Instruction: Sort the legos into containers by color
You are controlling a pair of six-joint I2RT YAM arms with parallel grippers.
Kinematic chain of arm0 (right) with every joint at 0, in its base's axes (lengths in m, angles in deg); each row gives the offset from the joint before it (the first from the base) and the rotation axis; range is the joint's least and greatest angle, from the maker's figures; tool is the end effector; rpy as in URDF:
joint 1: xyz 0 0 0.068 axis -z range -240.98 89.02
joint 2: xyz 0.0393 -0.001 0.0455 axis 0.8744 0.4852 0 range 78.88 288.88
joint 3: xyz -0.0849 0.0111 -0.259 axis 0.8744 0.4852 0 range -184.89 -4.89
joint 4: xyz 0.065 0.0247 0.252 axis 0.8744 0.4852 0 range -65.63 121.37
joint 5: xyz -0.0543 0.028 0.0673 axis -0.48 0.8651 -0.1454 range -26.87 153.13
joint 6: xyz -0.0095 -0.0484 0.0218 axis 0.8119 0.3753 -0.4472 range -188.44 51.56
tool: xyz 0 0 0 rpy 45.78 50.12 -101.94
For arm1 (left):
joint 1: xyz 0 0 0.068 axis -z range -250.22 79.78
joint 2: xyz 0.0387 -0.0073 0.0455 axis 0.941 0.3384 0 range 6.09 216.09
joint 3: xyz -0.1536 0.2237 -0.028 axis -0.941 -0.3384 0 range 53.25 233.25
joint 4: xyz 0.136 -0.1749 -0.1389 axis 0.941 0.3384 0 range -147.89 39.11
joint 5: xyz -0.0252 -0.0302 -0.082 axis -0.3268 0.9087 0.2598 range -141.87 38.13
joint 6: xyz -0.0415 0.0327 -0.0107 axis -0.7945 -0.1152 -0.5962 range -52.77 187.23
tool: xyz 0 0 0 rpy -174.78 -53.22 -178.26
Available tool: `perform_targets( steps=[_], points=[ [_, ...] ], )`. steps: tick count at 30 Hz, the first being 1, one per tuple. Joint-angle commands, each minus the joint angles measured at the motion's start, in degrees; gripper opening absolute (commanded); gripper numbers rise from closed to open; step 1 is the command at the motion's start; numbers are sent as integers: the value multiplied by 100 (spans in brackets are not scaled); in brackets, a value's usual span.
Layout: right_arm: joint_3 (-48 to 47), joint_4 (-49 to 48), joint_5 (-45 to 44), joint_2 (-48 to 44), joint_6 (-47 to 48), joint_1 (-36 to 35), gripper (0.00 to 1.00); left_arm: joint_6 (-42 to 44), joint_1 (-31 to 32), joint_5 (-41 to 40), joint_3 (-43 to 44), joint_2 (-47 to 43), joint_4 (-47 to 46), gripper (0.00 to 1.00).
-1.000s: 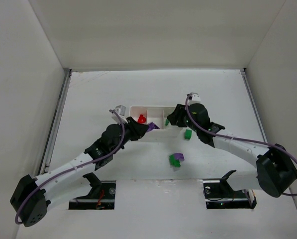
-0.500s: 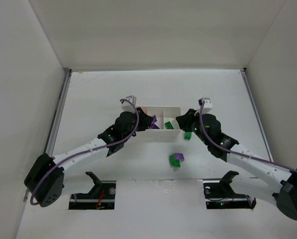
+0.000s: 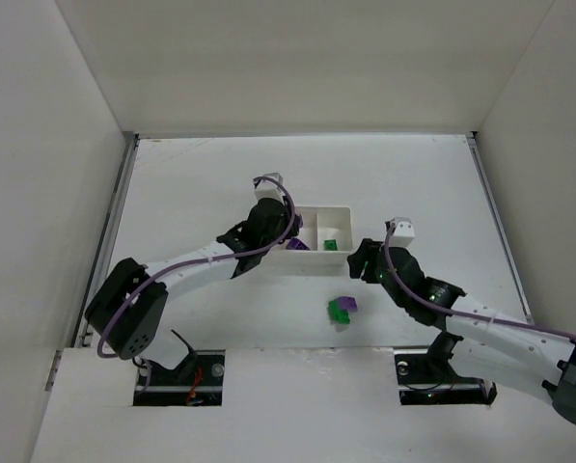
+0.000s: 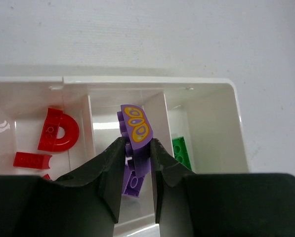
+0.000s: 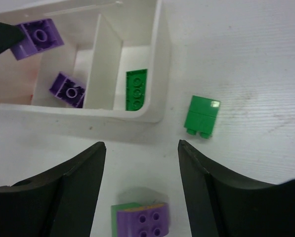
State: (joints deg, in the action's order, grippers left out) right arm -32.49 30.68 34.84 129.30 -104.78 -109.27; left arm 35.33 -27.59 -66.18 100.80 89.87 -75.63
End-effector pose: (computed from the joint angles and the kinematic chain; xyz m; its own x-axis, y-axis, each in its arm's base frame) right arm 0.1409 0.1327 0.2259 -0.4873 0.2375 -0.8403 -0.1159 0.9362 0.3318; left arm 0.2468 -0.2153 0.2451 -0.4538 -0.2781 -0.8466 0.2874 0.8536 -0.4345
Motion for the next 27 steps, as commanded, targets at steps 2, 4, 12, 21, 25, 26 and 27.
perform_targets(
  steps=[2, 4, 12, 21, 25, 26, 27],
  points=[
    [-71, 187, -440, 240, -181, 202, 67, 228, 4, -134, 342, 190, -125, 27],
    [-114, 178, -440, 398, -181, 281, 67, 289, 21, -134, 378, 226, -107, 30],
    [-159, 108, -414, 899, -365, 422, 65, 351, 83, -204, 211, -301, -81, 45],
    [-264, -261, -247, 1752, -488, 729, 60, 105, 408, -204, -500, -1259, -81, 45],
    [-282, -533, -177, 1972, -392, 887, 58, -9, 496, -196, -817, -1558, -81, 45],
    [-282, -595, -150, 2007, -374, 888, 58, -35, 505, -187, -878, -1602, -81, 45],
    [-282, -639, -133, 2042, -365, 888, 58, -62, 505, -178, -931, -1629, -81, 45]
  ],
)
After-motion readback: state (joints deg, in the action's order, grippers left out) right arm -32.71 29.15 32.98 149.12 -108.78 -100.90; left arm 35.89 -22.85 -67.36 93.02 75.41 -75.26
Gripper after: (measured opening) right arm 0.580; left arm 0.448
